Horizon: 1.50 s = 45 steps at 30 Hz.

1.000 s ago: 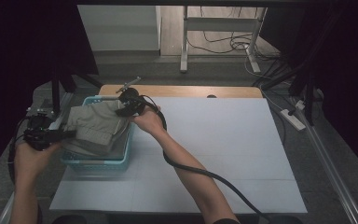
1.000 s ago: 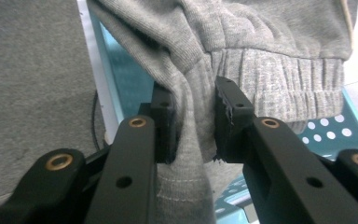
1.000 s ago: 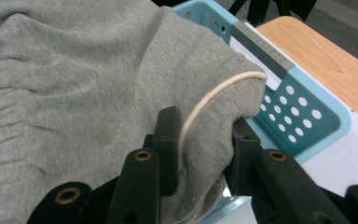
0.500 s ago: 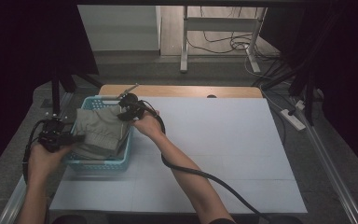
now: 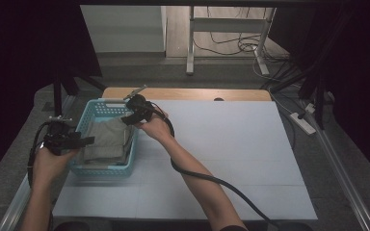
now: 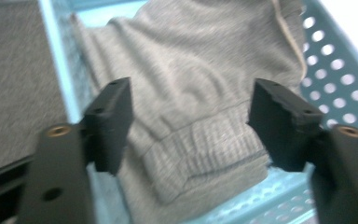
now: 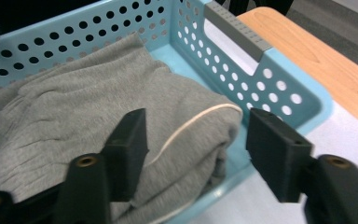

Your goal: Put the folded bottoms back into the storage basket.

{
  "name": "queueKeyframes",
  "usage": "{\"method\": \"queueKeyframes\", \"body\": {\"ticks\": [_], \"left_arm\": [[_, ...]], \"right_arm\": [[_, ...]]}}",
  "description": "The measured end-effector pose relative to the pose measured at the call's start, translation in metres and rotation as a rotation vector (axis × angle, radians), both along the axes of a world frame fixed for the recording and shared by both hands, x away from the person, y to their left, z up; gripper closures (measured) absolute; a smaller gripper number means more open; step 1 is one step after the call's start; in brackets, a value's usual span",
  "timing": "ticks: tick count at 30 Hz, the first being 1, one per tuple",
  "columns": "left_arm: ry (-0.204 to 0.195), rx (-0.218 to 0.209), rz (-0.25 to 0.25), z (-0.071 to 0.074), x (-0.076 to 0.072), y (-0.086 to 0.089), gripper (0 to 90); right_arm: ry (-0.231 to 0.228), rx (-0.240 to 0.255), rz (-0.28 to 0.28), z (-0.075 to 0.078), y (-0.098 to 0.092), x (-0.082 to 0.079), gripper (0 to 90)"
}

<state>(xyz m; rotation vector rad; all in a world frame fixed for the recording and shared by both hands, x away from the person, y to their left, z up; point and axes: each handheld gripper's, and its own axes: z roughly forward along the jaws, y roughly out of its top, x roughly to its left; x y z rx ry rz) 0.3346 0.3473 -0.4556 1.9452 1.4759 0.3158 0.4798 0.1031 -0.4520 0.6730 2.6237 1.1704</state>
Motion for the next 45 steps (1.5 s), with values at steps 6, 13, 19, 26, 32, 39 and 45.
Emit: {"method": "queueKeyframes", "body": {"ticks": [6, 13, 19, 26, 32, 39, 45], "left_arm": [[-0.063, -0.07, -0.042, 0.0, 0.004, -0.008, 11.5], [-0.03, -0.109, -0.079, -0.002, 0.014, -0.026, 3.9], [-0.007, -0.055, -0.113, -0.003, 0.024, -0.049, 16.5], [0.002, -0.069, -0.159, -0.001, 0.043, -0.073, 37.4], [0.037, -0.032, -0.184, -0.003, 0.063, -0.096, 69.6], [0.091, 0.035, -0.165, -0.017, 0.088, -0.109, 84.7], [0.142, 0.08, -0.146, -0.03, 0.099, -0.116, 87.9]], "right_arm": [[0.014, 0.038, 0.011, 0.011, -0.014, -0.001, 26.6], [0.059, 0.084, 0.028, 0.013, -0.035, -0.005, 9.2], [0.06, 0.058, 0.014, 0.009, -0.054, -0.007, 5.9], [0.057, 0.037, 0.028, 0.008, -0.079, -0.018, 5.9], [0.052, 0.039, 0.039, 0.012, -0.102, -0.029, 5.9], [0.037, 0.035, 0.03, 0.02, -0.135, -0.04, 5.9], [0.038, 0.065, 0.016, 0.022, -0.156, -0.046, 5.9]]}}
